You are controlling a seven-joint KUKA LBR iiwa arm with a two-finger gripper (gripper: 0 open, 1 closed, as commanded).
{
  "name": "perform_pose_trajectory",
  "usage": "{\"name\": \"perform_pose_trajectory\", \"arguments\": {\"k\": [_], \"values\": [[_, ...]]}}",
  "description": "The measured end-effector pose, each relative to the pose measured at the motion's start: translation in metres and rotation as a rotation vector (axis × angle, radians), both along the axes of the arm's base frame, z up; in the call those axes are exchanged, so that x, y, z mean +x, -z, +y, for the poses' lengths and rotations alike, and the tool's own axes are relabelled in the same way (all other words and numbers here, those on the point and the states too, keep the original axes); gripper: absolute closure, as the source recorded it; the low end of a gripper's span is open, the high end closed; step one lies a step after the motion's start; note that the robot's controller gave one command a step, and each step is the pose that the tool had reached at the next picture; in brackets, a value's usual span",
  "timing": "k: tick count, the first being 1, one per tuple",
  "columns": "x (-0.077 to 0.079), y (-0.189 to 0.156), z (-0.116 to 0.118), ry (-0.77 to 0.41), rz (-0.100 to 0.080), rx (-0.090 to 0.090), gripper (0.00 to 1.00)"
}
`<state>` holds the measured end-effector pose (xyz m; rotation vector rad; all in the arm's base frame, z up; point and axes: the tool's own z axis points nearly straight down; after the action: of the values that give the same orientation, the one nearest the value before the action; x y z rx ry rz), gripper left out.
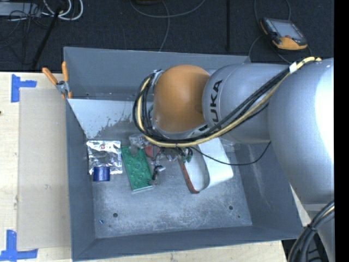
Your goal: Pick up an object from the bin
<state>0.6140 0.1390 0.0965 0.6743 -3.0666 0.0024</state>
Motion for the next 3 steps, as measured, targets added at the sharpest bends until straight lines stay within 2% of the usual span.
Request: {"name": "perform_pose_trajectory", "arguments": {"k": [1,2,3], "values": [[0.0,0.027,0.035,0.045,-0.001,0.002,0.0],[0.0,0.023,0.033,0.049,0.008,-0.001,1.0],[-0.01,-0.087,0.054,0.057,-0.011,0.006,1.0]]}}
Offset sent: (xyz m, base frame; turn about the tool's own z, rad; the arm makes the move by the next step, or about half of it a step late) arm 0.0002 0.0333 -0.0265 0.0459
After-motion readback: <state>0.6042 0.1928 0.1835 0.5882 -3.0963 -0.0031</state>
